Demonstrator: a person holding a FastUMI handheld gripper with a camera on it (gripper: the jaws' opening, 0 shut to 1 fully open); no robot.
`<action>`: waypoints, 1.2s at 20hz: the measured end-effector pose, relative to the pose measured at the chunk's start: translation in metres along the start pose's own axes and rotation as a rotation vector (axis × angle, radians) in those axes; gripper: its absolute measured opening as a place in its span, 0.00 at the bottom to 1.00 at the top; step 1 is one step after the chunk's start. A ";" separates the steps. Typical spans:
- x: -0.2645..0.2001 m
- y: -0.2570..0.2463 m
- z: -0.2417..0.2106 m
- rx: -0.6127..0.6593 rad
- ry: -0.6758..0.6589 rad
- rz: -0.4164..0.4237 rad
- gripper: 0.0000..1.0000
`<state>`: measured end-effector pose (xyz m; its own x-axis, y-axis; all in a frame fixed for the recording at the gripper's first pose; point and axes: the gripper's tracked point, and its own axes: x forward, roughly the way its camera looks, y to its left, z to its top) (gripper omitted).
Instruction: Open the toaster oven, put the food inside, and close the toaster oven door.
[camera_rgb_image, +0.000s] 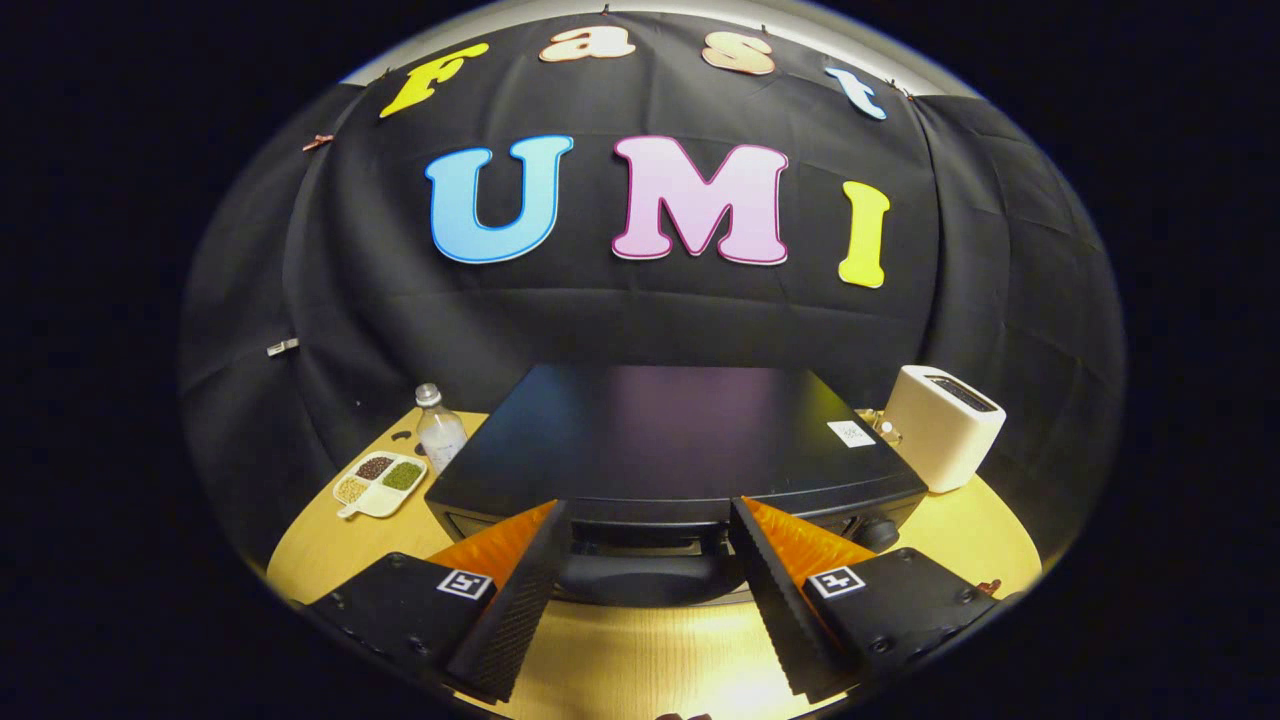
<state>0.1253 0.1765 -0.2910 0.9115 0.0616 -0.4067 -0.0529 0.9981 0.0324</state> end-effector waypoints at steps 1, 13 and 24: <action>0.001 0.000 -0.009 0.002 0.031 0.001 0.98; -0.018 0.001 -0.022 0.032 0.034 -0.010 0.99; -0.061 0.002 -0.071 0.073 0.119 -0.011 0.99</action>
<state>0.0405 0.1757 -0.3313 0.8570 0.0559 -0.5123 -0.0097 0.9957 0.0925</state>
